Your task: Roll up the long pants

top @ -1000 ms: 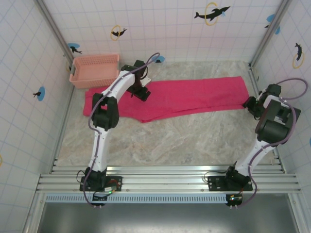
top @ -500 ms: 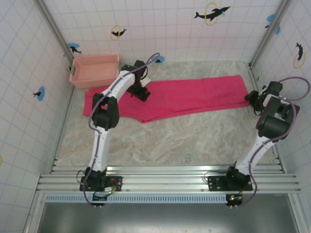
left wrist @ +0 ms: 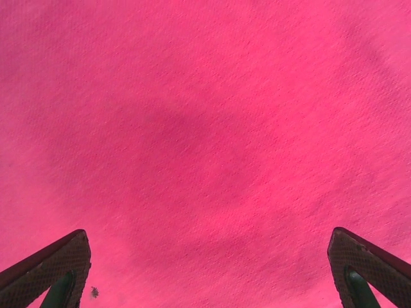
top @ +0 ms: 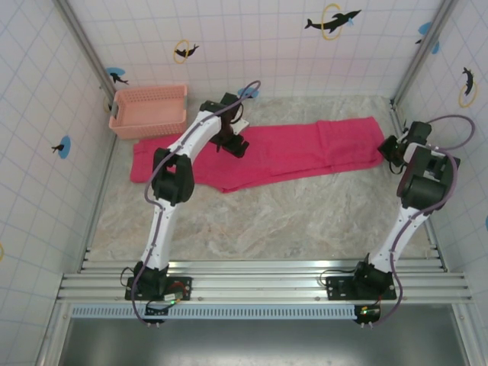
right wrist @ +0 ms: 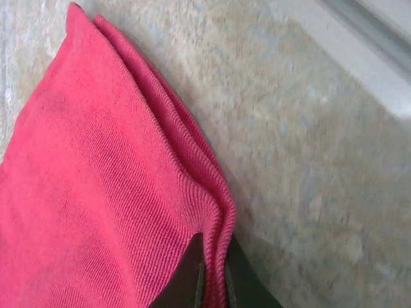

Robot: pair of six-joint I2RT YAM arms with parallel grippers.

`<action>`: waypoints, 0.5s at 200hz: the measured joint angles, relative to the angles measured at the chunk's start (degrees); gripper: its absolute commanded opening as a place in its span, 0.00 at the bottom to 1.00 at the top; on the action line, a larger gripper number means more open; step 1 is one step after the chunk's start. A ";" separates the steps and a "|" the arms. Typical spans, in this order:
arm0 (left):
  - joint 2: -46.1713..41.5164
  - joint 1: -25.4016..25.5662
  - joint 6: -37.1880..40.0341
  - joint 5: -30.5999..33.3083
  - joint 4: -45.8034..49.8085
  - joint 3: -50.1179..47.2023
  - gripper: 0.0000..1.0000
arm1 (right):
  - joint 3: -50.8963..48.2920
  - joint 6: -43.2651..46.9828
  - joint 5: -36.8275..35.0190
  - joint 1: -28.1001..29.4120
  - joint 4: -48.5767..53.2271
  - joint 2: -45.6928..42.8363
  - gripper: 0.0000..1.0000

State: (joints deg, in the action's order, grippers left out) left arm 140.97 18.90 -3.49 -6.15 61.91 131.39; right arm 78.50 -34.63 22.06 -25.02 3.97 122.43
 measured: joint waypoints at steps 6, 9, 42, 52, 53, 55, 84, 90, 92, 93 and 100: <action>0.33 0.24 -0.96 -0.87 -0.37 0.31 0.97 | -1.03 -0.26 0.31 0.20 0.07 -0.96 0.00; 0.57 0.33 -1.46 -1.29 -0.55 0.55 0.97 | -1.51 -0.35 0.33 0.33 0.15 -1.33 0.00; 5.09 0.79 -8.22 -7.85 -4.59 3.85 0.97 | -2.69 0.04 0.50 3.76 3.76 -9.64 0.00; 6.71 0.94 -10.32 -9.60 -5.88 4.22 0.97 | -2.47 0.39 0.50 4.90 4.94 -13.03 0.00; 6.82 0.96 -10.36 -9.68 -5.95 4.22 0.97 | -2.45 0.39 0.52 4.98 4.98 -13.31 0.00; 7.13 1.01 -10.43 -9.46 -6.23 4.33 0.97 | -2.38 0.39 0.55 5.25 5.31 -14.14 0.00; 7.69 2.32 -14.45 -11.41 -8.61 5.18 0.97 | 1.09 1.49 0.70 6.12 8.92 -22.73 0.00; 7.72 2.80 -15.08 -11.74 -9.11 5.18 0.97 | 2.27 1.77 0.74 5.90 9.92 -23.87 0.00; 7.76 2.99 -15.26 -11.78 -9.31 5.18 0.97 | 2.67 1.88 0.74 5.81 10.19 -24.24 0.00; 7.76 3.06 -15.32 -11.80 -9.38 5.18 0.97 | 2.82 1.95 0.72 5.77 10.29 -24.37 0.00; 7.85 3.78 -16.20 -11.89 -10.05 5.18 0.97 | 4.28 2.23 0.90 5.44 11.43 -25.29 0.00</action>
State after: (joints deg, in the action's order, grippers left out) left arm 148.81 22.68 -19.68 -18.04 51.86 136.57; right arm 82.78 -32.40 22.96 -19.57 15.40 97.14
